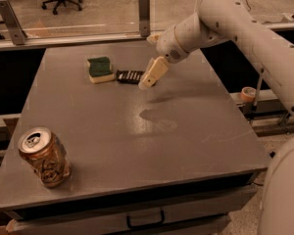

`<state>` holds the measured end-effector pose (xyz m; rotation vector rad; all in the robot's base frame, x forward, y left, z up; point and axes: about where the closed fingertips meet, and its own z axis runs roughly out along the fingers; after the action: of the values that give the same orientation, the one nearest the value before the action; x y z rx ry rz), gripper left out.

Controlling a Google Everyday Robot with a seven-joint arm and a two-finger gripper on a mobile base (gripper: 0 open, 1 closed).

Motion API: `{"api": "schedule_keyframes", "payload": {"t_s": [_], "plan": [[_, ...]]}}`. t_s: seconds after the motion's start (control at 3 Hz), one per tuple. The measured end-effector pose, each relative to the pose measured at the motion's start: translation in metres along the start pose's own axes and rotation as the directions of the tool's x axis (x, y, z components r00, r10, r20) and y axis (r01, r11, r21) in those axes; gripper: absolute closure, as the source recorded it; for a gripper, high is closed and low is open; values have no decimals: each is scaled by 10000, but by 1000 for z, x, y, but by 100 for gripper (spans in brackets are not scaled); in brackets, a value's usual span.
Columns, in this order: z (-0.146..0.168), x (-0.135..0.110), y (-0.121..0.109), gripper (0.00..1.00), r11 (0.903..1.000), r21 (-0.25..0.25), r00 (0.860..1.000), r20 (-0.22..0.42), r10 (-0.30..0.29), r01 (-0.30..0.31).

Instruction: Move rxbar chocolate near sponge

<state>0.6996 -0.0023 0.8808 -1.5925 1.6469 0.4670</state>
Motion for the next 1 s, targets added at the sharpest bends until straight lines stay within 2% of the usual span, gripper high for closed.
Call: {"api": "schedule_keyframes", "payload": {"t_s": [0.33, 0.67, 1.0], "plan": [[-55, 22, -10, 0, 9993, 300, 9993, 303, -236, 227], [-156, 35, -24, 0, 9858, 1332, 9945, 73, -1041, 1022], [-244, 34, -27, 0, 9521, 2629, 9877, -384, -1515, 1562]]}}
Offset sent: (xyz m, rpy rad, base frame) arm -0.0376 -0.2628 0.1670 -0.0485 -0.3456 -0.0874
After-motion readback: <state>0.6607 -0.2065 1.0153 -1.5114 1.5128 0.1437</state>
